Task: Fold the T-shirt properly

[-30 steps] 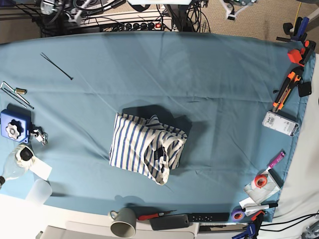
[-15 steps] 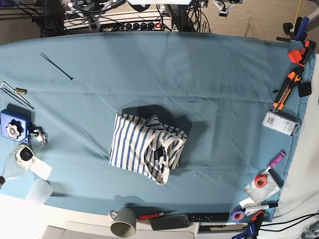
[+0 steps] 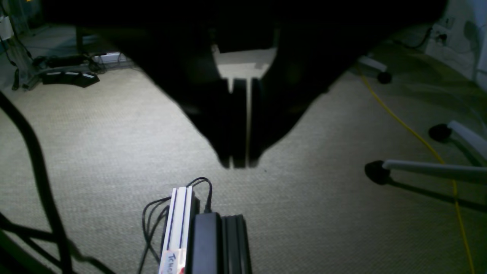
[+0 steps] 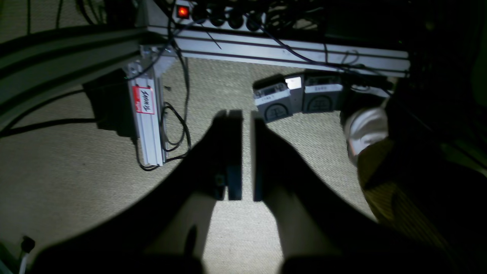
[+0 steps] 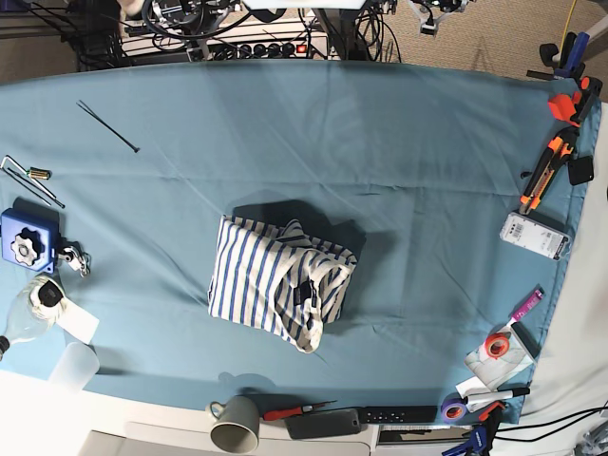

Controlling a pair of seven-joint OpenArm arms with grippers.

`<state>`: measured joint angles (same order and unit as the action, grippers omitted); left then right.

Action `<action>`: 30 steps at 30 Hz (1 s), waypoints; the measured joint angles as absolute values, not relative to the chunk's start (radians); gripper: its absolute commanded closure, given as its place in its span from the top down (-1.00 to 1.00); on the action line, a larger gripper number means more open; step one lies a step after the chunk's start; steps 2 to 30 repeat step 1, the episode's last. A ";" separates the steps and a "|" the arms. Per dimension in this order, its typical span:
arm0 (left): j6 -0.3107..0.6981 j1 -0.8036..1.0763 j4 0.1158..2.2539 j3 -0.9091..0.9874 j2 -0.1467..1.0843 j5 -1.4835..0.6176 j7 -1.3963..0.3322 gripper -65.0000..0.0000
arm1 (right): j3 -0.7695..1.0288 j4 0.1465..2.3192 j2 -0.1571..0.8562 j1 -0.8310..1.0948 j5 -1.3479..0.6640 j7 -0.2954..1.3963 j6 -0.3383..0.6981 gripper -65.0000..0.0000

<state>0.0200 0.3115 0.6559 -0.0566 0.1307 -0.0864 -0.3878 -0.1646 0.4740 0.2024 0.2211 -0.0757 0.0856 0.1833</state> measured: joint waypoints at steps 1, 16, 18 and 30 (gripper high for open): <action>0.020 0.312 0.656 -0.057 0.131 -0.086 -0.388 -1.00 | -0.165 0.474 0.202 0.221 -0.076 0.086 0.183 -0.88; 0.020 0.312 0.656 -0.057 0.131 -0.086 -0.388 -1.00 | -0.165 0.474 0.202 0.221 -0.076 0.086 0.183 -0.88; 0.020 0.312 0.656 -0.057 0.131 -0.086 -0.388 -1.00 | -0.165 0.474 0.202 0.221 -0.076 0.086 0.183 -0.88; 0.020 0.312 0.656 -0.057 0.131 -0.086 -0.388 -1.00 | -0.165 0.474 0.202 0.221 -0.076 0.086 0.183 -0.88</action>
